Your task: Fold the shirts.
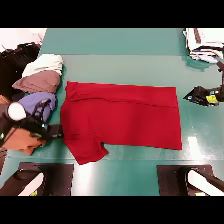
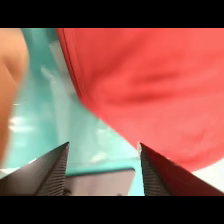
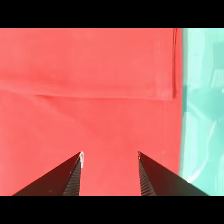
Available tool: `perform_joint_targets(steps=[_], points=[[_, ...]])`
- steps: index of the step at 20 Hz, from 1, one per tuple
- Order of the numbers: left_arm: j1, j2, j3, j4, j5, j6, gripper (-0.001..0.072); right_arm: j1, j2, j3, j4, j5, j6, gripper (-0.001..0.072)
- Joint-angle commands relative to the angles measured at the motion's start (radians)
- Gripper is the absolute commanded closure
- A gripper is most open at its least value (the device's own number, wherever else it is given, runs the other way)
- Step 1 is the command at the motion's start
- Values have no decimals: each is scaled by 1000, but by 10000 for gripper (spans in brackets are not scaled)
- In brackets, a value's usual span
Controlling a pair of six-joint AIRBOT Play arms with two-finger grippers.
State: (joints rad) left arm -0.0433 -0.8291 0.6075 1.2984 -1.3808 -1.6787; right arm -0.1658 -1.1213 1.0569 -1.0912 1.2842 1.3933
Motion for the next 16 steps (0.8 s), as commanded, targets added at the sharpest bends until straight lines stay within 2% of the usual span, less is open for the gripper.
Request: perform_joint_targets(steps=[1,5,8,15,16], points=[[0,131,-158,-80,23,-55,206,-6,26,-13,22,2,0,295],[0,132,-227,-146,151,-75,207,-6,27,-13,52,3,0,295],[0,132,-275,-244,239,-35,207,-6,27,-13,52,8,0,295],[0,132,-323,-291,299,-33,210,-6,28,-13,50,50,0,295],[0,132,-323,-305,306,-31,418,-7,32,-14,44,68,-11,295]])
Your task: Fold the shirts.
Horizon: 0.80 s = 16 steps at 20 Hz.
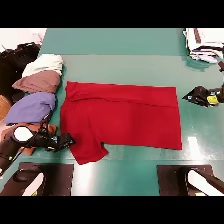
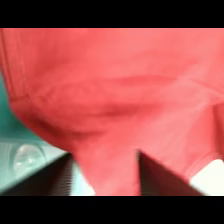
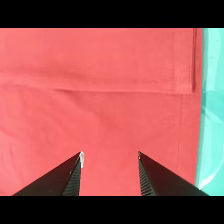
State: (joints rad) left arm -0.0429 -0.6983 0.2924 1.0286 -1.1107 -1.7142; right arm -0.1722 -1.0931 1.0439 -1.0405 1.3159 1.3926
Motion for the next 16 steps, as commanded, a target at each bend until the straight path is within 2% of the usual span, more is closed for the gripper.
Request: perform_joint_targets(steps=[1,4,6,7,8,12,16], points=[[0,3,-7,-49,45,22,689,-7,12,-3,-17,55,-23,295],[0,5,44,-55,35,40,684,-78,87,-91,-98,68,-21,295],[0,5,108,-48,20,52,684,-158,144,-206,-177,129,-22,295],[0,5,142,-45,18,69,684,-195,165,-272,-226,164,-22,279],[0,5,175,-45,19,73,684,-229,176,-338,-257,179,-22,219],[0,5,242,-42,22,93,684,-260,139,-509,-225,147,-22,227],[0,4,241,-37,20,93,683,-259,51,-562,-153,102,-22,245]])
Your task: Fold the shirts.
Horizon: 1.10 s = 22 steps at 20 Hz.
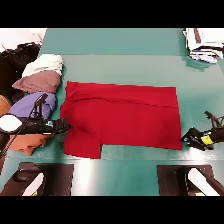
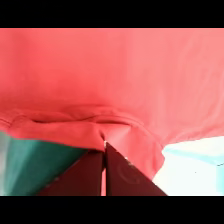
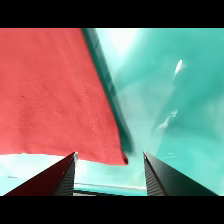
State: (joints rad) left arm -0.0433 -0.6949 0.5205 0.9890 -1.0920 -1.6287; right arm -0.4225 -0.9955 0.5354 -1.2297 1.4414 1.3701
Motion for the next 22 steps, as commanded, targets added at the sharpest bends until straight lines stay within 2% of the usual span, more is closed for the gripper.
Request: perform_joint_targets(steps=[1,5,6,8,9,12,16,19,22], points=[[0,1,13,2,3,13,684,-9,-62,-53,35,-26,0,313],[0,1,13,10,-4,14,684,-9,-79,-53,35,-25,-3,358],[0,1,13,16,-16,14,684,-9,-76,-53,35,-19,-21,501],[0,1,14,41,-56,13,684,-10,-46,-53,35,-5,-39,656],[0,1,14,53,-74,14,685,-10,-18,-53,34,0,-50,698],[0,1,48,59,-94,29,685,-10,93,8,33,20,-51,699],[0,-34,214,82,-41,58,685,-3,148,204,69,23,-32,699],[0,-165,338,84,-4,107,685,85,66,350,83,12,-32,699],[0,-328,447,84,105,130,684,193,-87,498,83,-52,-13,699]])
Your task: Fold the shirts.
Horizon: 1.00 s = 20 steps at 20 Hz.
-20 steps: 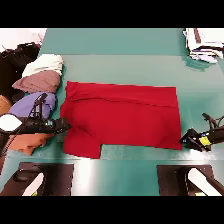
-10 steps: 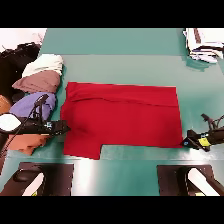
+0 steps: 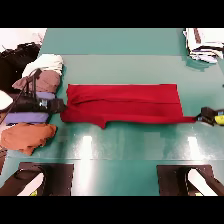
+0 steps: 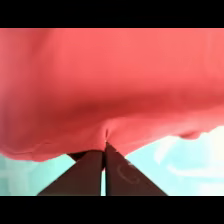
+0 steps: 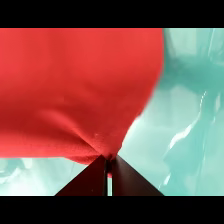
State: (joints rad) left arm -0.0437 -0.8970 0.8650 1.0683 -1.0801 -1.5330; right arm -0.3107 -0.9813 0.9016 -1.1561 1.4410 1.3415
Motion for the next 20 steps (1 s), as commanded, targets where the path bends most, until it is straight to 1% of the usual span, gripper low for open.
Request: perform_joint_targets(steps=[1,3,5,9,11,12,13,14,15,16,18,19,20], points=[[1,-189,144,5,119,66,683,108,-159,184,10,-76,24,699],[1,-310,222,2,151,120,683,150,-271,281,11,-110,31,699],[1,-423,288,1,179,147,683,186,-387,377,12,-135,31,699],[1,-578,364,0,302,149,683,231,-593,545,13,-153,31,698],[1,-606,367,0,363,145,683,238,-670,617,33,-156,31,698],[1,-609,367,-2,370,144,681,238,-700,647,71,-155,30,694],[1,-608,367,-2,369,145,569,232,-727,676,117,-155,25,576],[1,-606,368,-6,365,142,265,222,-747,699,155,-155,22,379],[1,-605,378,-5,339,142,90,208,-757,716,192,-148,8,307],[1,-604,395,-5,303,143,84,193,-755,719,207,-138,-11,306],[1,-603,444,-6,209,144,85,144,-750,718,212,-66,-33,305],[0,-603,464,-11,167,144,151,111,-750,713,211,-11,-45,304],[1,-603,474,-25,136,147,445,77,-750,696,214,29,-54,294]])
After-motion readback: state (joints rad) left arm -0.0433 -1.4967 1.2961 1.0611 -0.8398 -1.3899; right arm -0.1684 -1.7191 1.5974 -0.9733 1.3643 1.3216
